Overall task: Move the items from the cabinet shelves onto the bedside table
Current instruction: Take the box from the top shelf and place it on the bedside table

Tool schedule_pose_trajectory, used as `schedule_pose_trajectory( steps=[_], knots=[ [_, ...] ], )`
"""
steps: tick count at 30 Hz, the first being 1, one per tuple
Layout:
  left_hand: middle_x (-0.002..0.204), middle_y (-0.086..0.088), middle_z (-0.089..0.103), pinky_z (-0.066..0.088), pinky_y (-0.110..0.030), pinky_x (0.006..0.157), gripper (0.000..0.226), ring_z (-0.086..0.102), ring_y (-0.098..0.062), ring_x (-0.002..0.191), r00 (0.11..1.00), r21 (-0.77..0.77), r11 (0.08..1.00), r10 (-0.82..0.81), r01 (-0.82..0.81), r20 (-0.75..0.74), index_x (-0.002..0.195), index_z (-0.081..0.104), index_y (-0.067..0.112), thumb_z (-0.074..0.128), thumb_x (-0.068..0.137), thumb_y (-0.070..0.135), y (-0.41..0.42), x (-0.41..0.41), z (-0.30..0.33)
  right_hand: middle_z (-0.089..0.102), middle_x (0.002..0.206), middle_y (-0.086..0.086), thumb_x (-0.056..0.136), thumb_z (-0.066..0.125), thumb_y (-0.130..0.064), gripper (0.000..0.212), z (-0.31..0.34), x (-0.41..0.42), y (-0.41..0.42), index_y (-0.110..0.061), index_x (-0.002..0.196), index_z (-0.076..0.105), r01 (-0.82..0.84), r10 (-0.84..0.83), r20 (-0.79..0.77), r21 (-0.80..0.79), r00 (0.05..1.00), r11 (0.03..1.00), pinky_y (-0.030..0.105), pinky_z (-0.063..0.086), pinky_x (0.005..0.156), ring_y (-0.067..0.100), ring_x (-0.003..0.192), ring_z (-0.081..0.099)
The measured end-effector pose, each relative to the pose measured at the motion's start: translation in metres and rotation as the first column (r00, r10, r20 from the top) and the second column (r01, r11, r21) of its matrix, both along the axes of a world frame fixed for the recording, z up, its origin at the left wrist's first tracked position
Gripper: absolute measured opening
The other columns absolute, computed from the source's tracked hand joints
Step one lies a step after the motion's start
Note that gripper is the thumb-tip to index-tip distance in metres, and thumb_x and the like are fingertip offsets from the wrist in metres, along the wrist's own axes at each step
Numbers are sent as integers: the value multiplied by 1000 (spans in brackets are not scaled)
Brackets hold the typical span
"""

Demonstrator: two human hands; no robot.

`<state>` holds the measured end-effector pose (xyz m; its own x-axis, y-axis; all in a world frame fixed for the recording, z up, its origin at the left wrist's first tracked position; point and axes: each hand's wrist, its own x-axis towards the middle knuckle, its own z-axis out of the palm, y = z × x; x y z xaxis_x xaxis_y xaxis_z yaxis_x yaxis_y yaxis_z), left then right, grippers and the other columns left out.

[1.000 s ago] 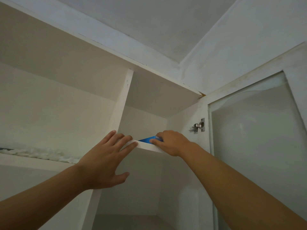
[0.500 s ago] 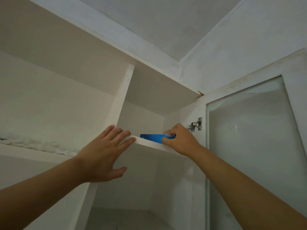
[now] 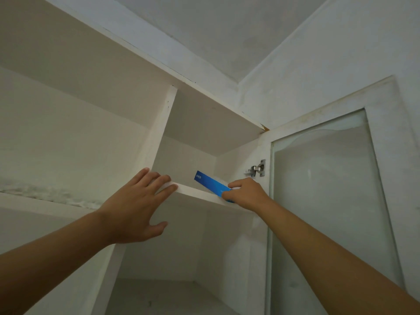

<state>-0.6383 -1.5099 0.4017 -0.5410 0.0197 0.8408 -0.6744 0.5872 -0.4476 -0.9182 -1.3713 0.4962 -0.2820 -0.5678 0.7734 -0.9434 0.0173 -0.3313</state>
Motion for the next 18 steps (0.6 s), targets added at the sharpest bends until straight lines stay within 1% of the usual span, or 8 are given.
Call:
schedule_pose_trajectory(
  steps=[1,2,4,7,11,14,16,18],
  knots=[
    [153,-5,48,29,-54,124,85,44,-29,140,1000,4,1000,-4,4,-2,154,43,23,48,86,74,1,0,0,70,119,25,81,76,-31,50,0,-2,0,1,118,71,7,-7,1,17,1000,1000,52,56,95,38,106,69],
    [152,-5,48,29,-55,124,85,45,-29,139,1000,4,1000,-6,6,-5,154,44,23,48,86,74,1,-1,0,71,103,22,83,75,-34,46,-1,-4,1,0,114,72,5,-5,-1,32,1000,999,47,57,84,33,91,71],
    [150,-5,49,29,-54,125,84,46,-29,137,1000,-2,1000,-6,6,-12,152,46,22,49,85,73,2,-2,-1,56,73,5,88,72,-38,34,-3,-6,1,-5,90,69,-2,1,18,48,1000,999,34,42,65,19,64,53],
    [148,-5,50,29,-52,125,82,47,-28,135,1000,-4,1000,-15,15,-23,150,49,21,50,85,71,4,-2,0,43,68,-2,89,70,-37,33,-1,-6,-3,-17,74,49,13,-15,41,45,999,999,32,31,64,16,61,41],
    [149,-5,50,29,-53,125,82,47,-28,136,1000,13,1000,-21,21,-18,151,49,22,50,85,70,4,-1,0,43,66,-2,86,73,-38,37,4,-7,-11,-19,68,47,69,-75,77,82,994,994,30,30,61,17,59,40],
    [149,-4,49,27,-51,126,82,46,-27,136,999,17,1000,-24,24,-22,151,49,21,50,85,69,5,-1,1,45,67,-2,87,74,-50,40,5,-9,-13,-14,76,60,83,-89,87,70,992,994,29,32,61,16,61,44],
    [149,-4,50,28,-51,125,81,46,-27,136,999,27,999,-34,34,-24,150,49,22,50,84,69,6,-1,1,53,74,4,89,73,-52,50,5,-10,-14,-2,96,72,95,-101,69,88,992,992,31,35,65,19,68,51],
    [150,-4,50,30,-53,124,81,46,-28,137,999,48,998,-38,39,-22,150,49,23,49,84,70,5,0,0,65,88,11,91,71,-53,55,2,-8,-11,-1,111,72,123,-127,28,118,991,985,32,39,70,24,77,59]
  ],
)
